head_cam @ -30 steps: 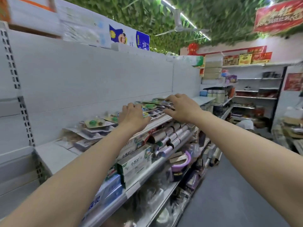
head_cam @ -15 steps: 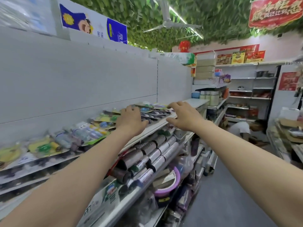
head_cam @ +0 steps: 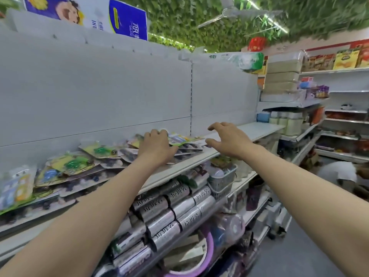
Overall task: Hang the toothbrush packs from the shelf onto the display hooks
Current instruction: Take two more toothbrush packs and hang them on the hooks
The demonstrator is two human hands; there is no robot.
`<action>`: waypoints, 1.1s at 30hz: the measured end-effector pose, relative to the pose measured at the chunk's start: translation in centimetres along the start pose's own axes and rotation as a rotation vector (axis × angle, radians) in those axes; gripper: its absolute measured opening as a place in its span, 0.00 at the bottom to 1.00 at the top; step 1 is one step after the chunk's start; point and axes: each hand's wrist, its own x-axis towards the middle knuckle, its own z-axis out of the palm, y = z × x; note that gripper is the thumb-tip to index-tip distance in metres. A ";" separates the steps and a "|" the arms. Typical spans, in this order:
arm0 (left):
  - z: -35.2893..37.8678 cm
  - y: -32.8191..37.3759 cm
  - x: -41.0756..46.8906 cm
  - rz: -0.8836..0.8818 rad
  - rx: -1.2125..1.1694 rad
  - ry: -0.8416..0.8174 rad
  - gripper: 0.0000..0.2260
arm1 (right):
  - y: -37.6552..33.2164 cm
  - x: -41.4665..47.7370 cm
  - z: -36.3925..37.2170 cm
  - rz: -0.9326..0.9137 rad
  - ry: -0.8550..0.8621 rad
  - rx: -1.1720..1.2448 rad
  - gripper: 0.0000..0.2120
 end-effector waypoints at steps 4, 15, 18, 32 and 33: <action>3.1 0.9 4.9 -0.064 0.028 0.000 0.27 | 4.1 4.9 3.5 -0.014 -0.014 0.073 0.25; 8.0 1.3 16.4 -0.304 0.174 -0.082 0.18 | 10.2 18.5 11.0 -0.067 -0.152 0.314 0.25; 8.8 1.6 17.5 -0.297 0.074 -0.092 0.17 | 9.0 21.0 12.1 -0.065 -0.270 0.587 0.25; 8.0 2.3 15.2 -0.647 0.160 0.103 0.26 | 6.9 26.1 15.3 -0.292 -0.587 0.643 0.31; 8.5 3.3 15.3 -0.652 0.194 0.078 0.27 | 7.2 26.3 15.4 -0.301 -0.599 0.636 0.30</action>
